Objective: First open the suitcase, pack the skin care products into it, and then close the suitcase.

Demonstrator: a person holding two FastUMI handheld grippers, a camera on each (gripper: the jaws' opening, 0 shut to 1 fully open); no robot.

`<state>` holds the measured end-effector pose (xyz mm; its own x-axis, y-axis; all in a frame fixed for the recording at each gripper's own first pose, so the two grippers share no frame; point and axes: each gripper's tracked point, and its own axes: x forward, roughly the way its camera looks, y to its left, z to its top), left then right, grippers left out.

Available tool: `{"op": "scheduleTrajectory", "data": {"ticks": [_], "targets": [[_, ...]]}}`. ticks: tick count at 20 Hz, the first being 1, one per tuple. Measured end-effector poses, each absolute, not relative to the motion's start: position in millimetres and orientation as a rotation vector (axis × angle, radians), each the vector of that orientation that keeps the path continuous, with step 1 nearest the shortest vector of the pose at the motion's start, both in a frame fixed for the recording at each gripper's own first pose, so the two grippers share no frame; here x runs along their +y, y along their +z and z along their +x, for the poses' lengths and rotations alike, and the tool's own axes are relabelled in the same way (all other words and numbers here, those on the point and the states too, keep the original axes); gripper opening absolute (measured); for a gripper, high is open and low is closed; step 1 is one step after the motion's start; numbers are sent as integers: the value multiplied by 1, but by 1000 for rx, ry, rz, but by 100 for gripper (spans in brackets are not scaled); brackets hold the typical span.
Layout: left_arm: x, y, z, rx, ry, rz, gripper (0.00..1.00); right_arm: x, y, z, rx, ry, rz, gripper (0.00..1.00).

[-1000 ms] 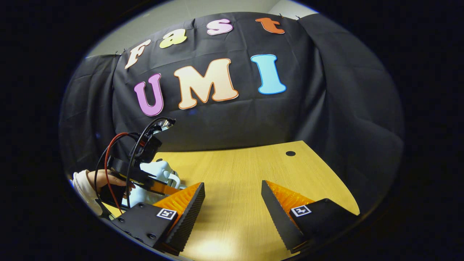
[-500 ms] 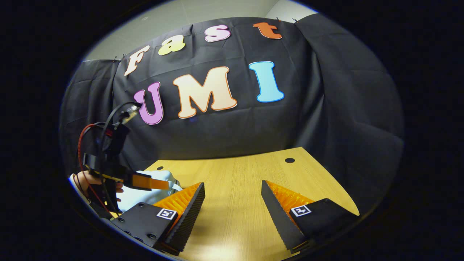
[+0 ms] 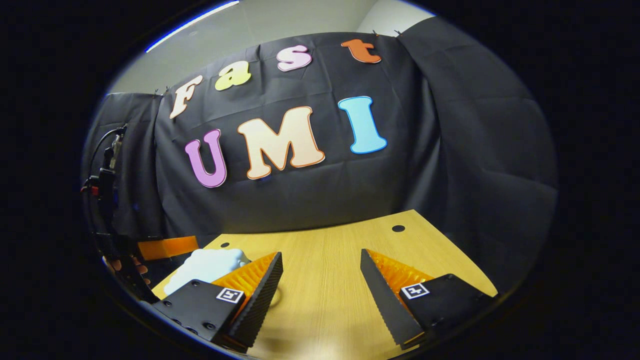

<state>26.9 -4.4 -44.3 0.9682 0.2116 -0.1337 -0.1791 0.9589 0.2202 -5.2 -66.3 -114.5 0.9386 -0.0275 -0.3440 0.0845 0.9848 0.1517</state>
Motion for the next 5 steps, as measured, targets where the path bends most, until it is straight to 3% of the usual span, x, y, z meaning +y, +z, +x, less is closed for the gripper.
{"op": "scheduleTrajectory", "data": {"ticks": [5], "targets": [[-5,-53,19,190,160,258,94,-62,-104,-16,323,-94,149,98]]}}
